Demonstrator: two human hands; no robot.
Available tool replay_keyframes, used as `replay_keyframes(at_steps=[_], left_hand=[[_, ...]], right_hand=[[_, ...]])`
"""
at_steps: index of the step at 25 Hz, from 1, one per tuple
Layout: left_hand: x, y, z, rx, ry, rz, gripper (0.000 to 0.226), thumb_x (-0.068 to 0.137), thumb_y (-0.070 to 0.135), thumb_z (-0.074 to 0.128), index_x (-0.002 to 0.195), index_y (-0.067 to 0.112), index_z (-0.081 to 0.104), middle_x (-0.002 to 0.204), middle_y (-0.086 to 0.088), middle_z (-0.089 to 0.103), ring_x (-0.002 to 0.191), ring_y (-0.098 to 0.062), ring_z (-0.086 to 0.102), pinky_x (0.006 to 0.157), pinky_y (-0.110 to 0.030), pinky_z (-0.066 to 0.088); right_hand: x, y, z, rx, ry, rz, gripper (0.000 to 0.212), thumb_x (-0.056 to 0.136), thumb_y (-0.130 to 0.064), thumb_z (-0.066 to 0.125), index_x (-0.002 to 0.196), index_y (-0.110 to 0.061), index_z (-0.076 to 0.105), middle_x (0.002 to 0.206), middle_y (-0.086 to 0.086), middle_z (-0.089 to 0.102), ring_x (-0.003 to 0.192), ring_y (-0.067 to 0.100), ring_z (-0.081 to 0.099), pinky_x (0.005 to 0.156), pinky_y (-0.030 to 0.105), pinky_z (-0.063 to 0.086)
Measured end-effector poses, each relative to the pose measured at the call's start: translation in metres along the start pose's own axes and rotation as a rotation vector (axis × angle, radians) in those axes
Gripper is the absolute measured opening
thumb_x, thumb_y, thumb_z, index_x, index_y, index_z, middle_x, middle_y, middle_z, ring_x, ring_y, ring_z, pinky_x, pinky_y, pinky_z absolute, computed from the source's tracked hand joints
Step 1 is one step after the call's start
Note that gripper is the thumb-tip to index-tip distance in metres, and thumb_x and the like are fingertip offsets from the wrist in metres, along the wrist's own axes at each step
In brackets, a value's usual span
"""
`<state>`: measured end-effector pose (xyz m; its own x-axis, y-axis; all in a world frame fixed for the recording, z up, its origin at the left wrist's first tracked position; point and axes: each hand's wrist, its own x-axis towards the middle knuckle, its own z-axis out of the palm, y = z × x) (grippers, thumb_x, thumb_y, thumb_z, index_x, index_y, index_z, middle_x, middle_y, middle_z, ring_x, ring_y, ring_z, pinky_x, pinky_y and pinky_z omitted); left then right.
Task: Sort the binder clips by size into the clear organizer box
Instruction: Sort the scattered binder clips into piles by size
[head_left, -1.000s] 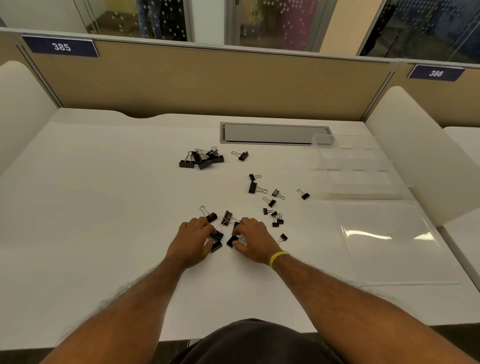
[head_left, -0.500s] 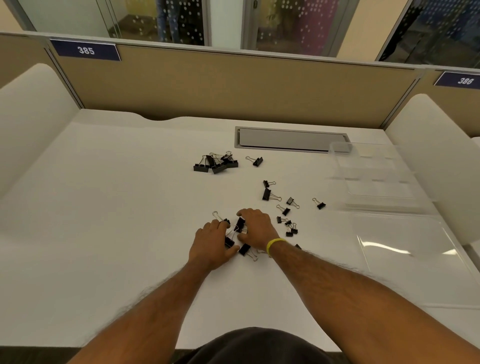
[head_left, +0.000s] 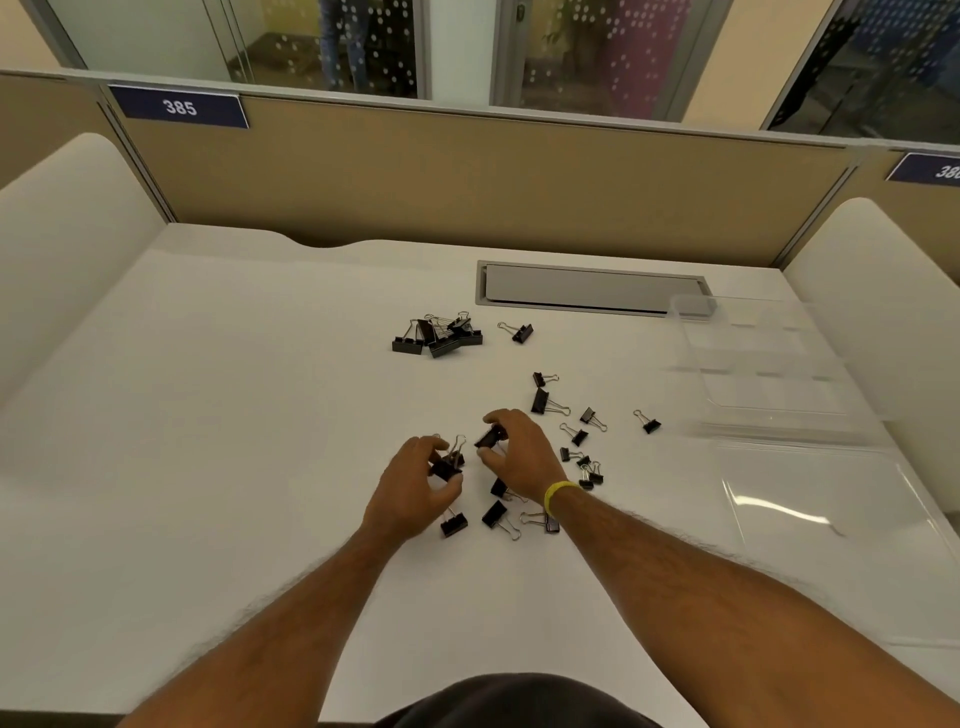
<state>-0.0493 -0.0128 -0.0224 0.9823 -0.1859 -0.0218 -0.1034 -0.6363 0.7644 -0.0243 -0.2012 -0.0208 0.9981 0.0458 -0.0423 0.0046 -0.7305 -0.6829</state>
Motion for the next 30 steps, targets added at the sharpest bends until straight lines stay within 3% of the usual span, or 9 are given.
replay_keyframes(at_steps=[3,6,11,16,19,22,24,28,30], left_hand=[[0.008,0.001,-0.007,-0.345,0.017,-0.186,0.032,0.084,0.020,0.068,0.115,0.022,0.057,0.098,0.003,0.065,0.085,-0.010,0.065,0.070,-0.019,0.050],[0.018,0.000,-0.011,-0.698,-0.017,-0.395,0.026,0.094,0.010,0.047,0.115,0.012,0.062,0.100,-0.010,0.067,0.088,-0.022,0.067,0.072,-0.027,0.050],[0.020,0.007,-0.013,-1.041,-0.054,-0.572,0.034,0.096,0.012,0.032,0.106,0.006,0.064,0.100,-0.018,0.066,0.085,-0.026,0.063,0.072,-0.033,0.048],[0.025,0.006,-0.014,-1.150,-0.121,-0.550,0.035,0.099,0.028,0.043,0.111,0.003,0.064,0.093,-0.017,0.068,0.086,-0.025,0.066,0.080,-0.039,0.055],[0.024,0.002,-0.018,-1.098,-0.089,-0.559,0.025,0.099,0.018,0.048,0.107,0.000,0.064,0.091,-0.015,0.068,0.083,-0.023,0.069,0.073,-0.035,0.057],[0.027,-0.009,-0.026,-1.093,0.044,-0.587,0.018,0.097,0.014,0.051,0.100,-0.001,0.062,0.089,-0.017,0.067,0.085,-0.028,0.070,0.069,-0.033,0.058],[0.030,-0.020,-0.033,-1.089,0.139,-0.603,0.015,0.097,0.014,0.052,0.097,0.001,0.060,0.091,-0.019,0.064,0.087,-0.031,0.069,0.071,-0.034,0.058],[0.032,-0.036,-0.042,-1.073,0.234,-0.629,0.013,0.097,0.015,0.052,0.097,0.004,0.059,0.094,-0.019,0.064,0.086,-0.030,0.069,0.075,-0.037,0.057],[0.032,-0.038,-0.043,-1.081,0.230,-0.636,0.013,0.097,0.015,0.053,0.099,0.003,0.059,0.096,-0.020,0.064,0.087,-0.031,0.069,0.076,-0.038,0.057]], right_hand=[[0.004,-0.007,-0.006,0.256,0.083,0.105,0.038,0.083,-0.024,0.073,0.118,-0.016,0.061,0.108,0.002,0.062,0.092,0.011,0.060,0.086,0.026,0.053],[0.005,-0.020,-0.009,0.509,0.029,0.202,0.040,0.083,-0.026,0.075,0.118,-0.015,0.060,0.100,0.003,0.064,0.076,0.007,0.061,0.064,0.014,0.053],[0.003,-0.035,0.007,0.418,-0.037,0.053,0.046,0.079,-0.025,0.077,0.120,-0.019,0.058,0.108,-0.001,0.067,0.092,0.012,0.064,0.077,0.021,0.055],[0.003,-0.047,0.019,0.183,-0.129,-0.121,0.052,0.079,-0.028,0.076,0.126,-0.023,0.054,0.118,-0.005,0.063,0.106,0.010,0.055,0.090,0.018,0.041],[0.005,-0.047,0.017,0.164,-0.143,-0.138,0.051,0.083,-0.029,0.071,0.130,-0.022,0.053,0.125,-0.004,0.059,0.113,0.010,0.051,0.096,0.021,0.040],[0.007,-0.039,0.015,0.115,-0.033,-0.008,0.038,0.085,-0.021,0.062,0.122,-0.017,0.056,0.115,-0.001,0.059,0.105,0.015,0.054,0.093,0.034,0.048],[0.009,-0.033,0.018,-0.011,-0.064,0.124,0.037,0.085,-0.026,0.063,0.120,-0.016,0.054,0.112,0.002,0.057,0.107,0.020,0.053,0.092,0.037,0.048],[0.012,-0.037,0.035,-0.191,-0.179,0.185,0.061,0.078,-0.053,0.069,0.122,-0.015,0.050,0.119,0.006,0.051,0.110,0.024,0.050,0.093,0.038,0.047],[0.013,-0.040,0.041,-0.259,-0.199,0.150,0.061,0.078,-0.053,0.069,0.121,-0.014,0.050,0.119,0.007,0.049,0.109,0.025,0.050,0.091,0.039,0.047]])
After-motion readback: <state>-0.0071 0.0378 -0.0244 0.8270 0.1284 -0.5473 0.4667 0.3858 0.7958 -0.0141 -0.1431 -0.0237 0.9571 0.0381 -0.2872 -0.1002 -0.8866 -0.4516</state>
